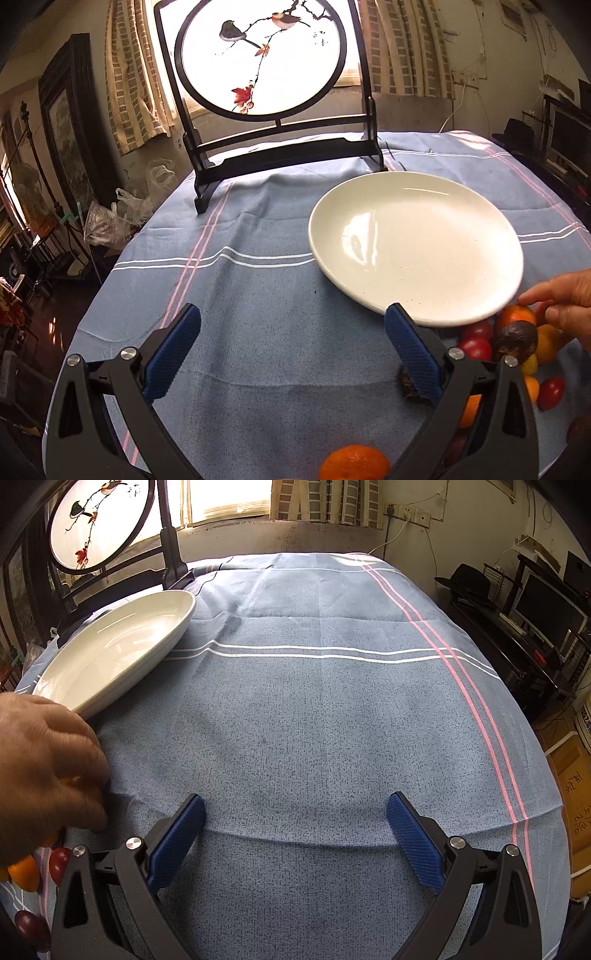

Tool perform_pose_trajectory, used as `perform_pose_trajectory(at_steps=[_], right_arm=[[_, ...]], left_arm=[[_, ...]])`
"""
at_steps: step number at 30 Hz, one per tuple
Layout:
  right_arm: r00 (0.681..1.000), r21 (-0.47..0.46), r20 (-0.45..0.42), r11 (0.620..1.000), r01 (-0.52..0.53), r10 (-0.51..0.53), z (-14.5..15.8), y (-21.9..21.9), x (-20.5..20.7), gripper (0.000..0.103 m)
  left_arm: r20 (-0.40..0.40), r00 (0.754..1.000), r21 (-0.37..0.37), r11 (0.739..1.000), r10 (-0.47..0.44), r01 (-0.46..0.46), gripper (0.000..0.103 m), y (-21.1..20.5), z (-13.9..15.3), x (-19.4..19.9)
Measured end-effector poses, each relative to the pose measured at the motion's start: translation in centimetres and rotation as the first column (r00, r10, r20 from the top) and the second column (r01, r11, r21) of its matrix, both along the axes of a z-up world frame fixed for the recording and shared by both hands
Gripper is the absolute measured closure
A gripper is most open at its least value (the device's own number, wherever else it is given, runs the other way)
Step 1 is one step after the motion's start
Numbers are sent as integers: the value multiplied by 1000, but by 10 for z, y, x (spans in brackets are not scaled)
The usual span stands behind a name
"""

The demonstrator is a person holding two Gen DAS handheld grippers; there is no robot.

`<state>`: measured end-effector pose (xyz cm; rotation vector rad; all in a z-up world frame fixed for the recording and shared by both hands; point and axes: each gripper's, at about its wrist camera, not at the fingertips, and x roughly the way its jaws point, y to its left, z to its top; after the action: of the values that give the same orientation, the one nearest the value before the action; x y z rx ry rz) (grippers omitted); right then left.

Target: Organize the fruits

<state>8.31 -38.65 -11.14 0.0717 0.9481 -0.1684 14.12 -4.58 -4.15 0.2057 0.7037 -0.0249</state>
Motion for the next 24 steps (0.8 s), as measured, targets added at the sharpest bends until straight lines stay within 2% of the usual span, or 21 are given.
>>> perform_pose_trajectory(at_steps=[3,5,8,11,14,18,20,23,24], right_arm=[[1000,0,0,1000,0,0,0,0,0,3],[1000,0,0,1000,0,0,0,0,0,3],[1000,0,0,1000,0,0,0,0,0,3],[1000,0,0,1000,0,0,0,0,0,3],[1000,0,0,1000,0,0,0,0,0,3],[1000,0,0,1000,0,0,0,0,0,3],[1000,0,0,1000,0,0,0,0,0,3],[1000,0,0,1000,0,0,0,0,0,3],[1000,0,0,1000,0,0,0,0,0,3]], left_arm=[[-32,999,-12,1000,-11,10,5,5,-2,-16],[-53,999,19,1000,-14,15,5,10,-11,-29],[-78,996,41,998,43,-39,5,17,-26,-38],[-132,988,-10,997,77,-79,5,12,-36,-36],[-95,992,-100,990,85,-95,5,3,-27,-37],[-55,998,-46,999,27,-29,5,-16,-26,-40],[-42,999,-61,998,0,-3,5,-14,-26,-41],[-74,997,-102,995,-28,20,5,-17,-33,-31],[-79,996,-92,995,-44,37,5,-22,-36,-26]])
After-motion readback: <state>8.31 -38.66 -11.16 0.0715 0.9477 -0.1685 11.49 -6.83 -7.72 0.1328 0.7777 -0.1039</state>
